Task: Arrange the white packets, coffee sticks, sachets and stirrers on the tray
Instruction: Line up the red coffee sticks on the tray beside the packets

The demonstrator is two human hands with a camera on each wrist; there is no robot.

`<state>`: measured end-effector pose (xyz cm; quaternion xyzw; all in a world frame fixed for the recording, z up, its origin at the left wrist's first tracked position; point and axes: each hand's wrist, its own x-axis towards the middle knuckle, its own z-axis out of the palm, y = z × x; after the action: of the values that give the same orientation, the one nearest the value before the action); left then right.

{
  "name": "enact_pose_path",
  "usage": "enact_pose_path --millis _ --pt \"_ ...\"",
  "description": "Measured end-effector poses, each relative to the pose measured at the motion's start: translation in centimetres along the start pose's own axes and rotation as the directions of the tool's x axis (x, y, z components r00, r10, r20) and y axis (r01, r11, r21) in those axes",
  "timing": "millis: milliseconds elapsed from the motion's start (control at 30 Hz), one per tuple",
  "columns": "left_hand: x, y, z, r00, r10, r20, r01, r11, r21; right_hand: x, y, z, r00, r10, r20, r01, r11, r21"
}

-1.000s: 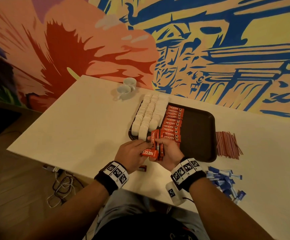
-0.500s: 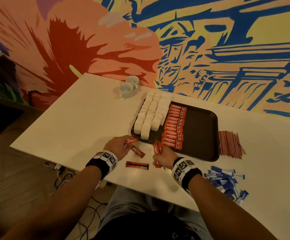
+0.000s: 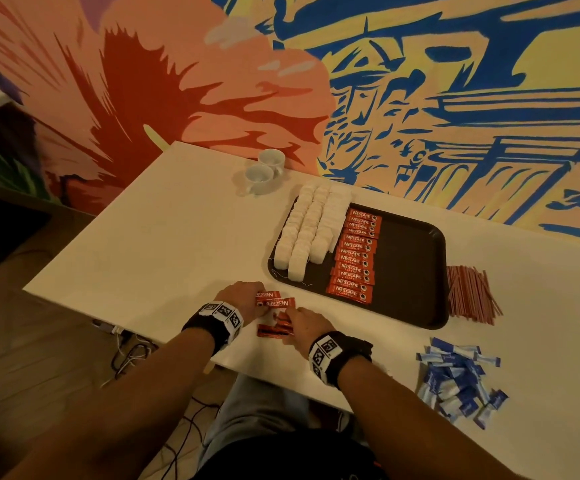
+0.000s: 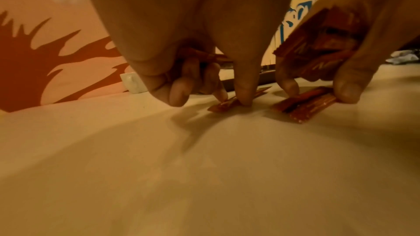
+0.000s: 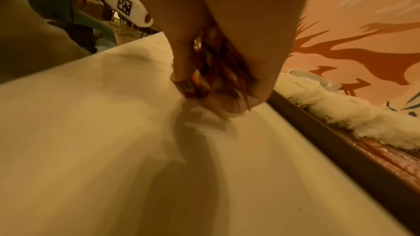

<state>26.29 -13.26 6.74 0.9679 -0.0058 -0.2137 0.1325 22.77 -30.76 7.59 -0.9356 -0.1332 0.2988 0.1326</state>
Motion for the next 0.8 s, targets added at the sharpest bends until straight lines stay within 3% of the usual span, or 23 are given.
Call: enact_pose_path --millis 267,400,467,600,733,800 --pt "-0.7 -0.5 0.2 0.988 -0.118 0.101 0.127 0.988 -0.089 -0.1 1.0 0.0 0.996 0.087 0.036 -0.09 0.992 0.085" --pt "-1.5 -0.5 -0.9 0.994 -0.102 0.048 0.111 0.964 -0.242 -1.0 3.2 -1.2 0.989 0.133 0.071 -0.149 0.925 0.35" --pt "-2.4 0.5 -2.0 0.997 -0.07 -0.04 0.052 0.936 -0.348 -1.9 4.3 -2.1 0.989 0.138 0.06 -0.147 0.803 0.577" --pt "-4.4 4.0 -4.5 0.986 0.031 -0.162 -0.112 0.844 -0.525 -3.6 5.3 -3.8 0.993 0.122 -0.001 -0.045 0.376 0.925" --pt "-5.6 7.4 -5.8 0.972 0.088 -0.22 -0.21 0.745 -0.633 -4.6 4.5 -5.4 0.982 0.145 -0.12 0.118 0.02 0.993" --pt "-6.2 8.7 -6.0 0.959 0.107 -0.263 -0.259 0.71 -0.655 -5.2 4.0 -6.5 0.973 0.161 -0.165 0.179 -0.083 0.98"
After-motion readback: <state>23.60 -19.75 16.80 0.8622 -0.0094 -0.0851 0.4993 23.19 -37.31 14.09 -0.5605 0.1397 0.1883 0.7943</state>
